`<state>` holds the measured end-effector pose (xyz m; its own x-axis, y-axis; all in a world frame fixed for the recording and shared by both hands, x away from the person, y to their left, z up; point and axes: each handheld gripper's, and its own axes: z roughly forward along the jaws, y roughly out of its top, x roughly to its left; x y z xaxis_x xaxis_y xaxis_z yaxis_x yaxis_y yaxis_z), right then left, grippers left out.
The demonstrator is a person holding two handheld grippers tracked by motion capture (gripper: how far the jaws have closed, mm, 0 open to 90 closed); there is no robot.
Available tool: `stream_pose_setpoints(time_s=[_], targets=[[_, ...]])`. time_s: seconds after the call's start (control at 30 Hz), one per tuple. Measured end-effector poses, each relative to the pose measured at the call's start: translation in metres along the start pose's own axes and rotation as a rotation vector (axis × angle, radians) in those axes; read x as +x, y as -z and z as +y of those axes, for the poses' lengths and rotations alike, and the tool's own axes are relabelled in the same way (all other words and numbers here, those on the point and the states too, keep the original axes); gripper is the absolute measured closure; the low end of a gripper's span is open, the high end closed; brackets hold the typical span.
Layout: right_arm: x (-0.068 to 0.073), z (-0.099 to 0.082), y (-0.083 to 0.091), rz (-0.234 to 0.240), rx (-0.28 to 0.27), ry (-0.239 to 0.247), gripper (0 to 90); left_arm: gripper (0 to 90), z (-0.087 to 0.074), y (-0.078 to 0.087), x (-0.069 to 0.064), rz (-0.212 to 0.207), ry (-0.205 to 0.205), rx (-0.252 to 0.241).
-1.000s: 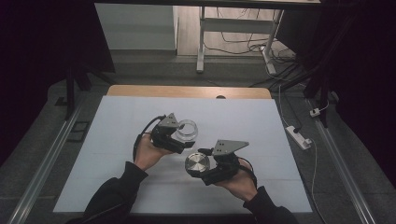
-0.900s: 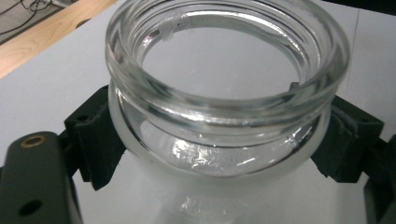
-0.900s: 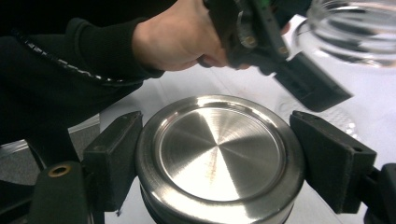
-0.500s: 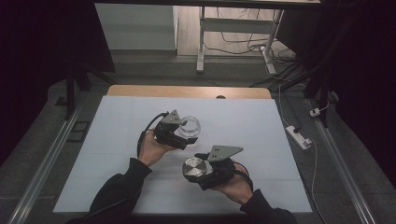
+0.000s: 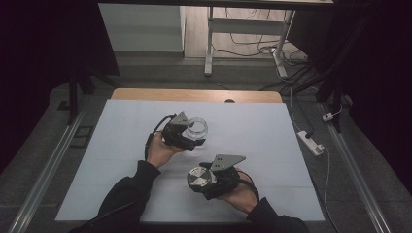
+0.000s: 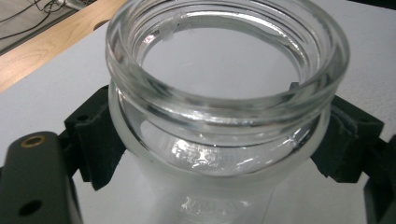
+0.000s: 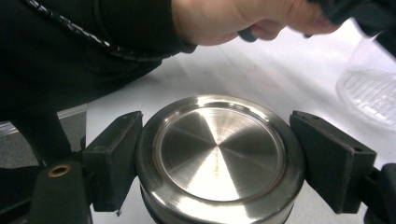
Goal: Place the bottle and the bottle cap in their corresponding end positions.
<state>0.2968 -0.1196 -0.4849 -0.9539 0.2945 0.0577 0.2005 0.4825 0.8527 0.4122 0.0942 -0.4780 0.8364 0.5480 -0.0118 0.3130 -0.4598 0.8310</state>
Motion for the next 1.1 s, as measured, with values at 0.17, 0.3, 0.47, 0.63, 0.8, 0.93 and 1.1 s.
stream_pose_setpoints(time_s=[0.17,0.3,0.47,0.63,0.8,0.93,1.1], targets=[[-0.003,-0.005,-0.009,0.003,0.013,-0.005,19.7,15.8,0.000,-0.004,0.004,0.005,0.003,0.001],[-0.002,-0.007,-0.015,0.009,0.021,-0.004,19.7,15.8,-0.001,-0.008,0.007,0.014,0.000,0.004],[-0.004,-0.010,-0.020,0.005,0.025,0.000,19.7,15.8,-0.002,-0.012,0.009,0.021,-0.003,0.010],[-0.010,-0.013,-0.023,-0.001,0.029,-0.005,19.7,15.8,-0.003,-0.016,0.011,0.032,-0.008,0.020],[-0.014,-0.016,-0.027,-0.013,0.041,-0.004,19.7,15.8,-0.004,-0.020,0.014,0.037,-0.007,0.019],[-0.017,-0.018,-0.030,-0.014,0.045,-0.010,19.7,15.8,-0.005,-0.021,0.015,0.043,-0.004,0.019],[-0.021,-0.021,-0.036,-0.019,0.062,-0.014,19.7,15.8,-0.008,-0.024,0.017,0.049,0.002,0.018]])
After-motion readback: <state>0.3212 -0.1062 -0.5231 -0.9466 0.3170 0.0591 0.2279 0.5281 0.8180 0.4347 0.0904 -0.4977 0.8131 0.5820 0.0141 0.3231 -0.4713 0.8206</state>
